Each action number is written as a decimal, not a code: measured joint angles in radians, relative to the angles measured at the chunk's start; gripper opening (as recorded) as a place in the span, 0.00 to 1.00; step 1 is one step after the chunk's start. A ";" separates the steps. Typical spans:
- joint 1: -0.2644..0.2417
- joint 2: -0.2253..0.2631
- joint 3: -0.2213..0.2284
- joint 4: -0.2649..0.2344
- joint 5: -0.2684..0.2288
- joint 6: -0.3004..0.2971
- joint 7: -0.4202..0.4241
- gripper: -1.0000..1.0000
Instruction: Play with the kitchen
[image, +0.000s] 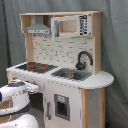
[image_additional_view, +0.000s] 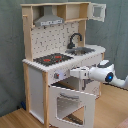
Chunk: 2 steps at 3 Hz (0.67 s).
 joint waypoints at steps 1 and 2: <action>0.000 0.000 0.001 0.000 0.000 0.003 0.101 1.00; 0.037 0.000 0.003 -0.001 -0.001 -0.086 0.141 1.00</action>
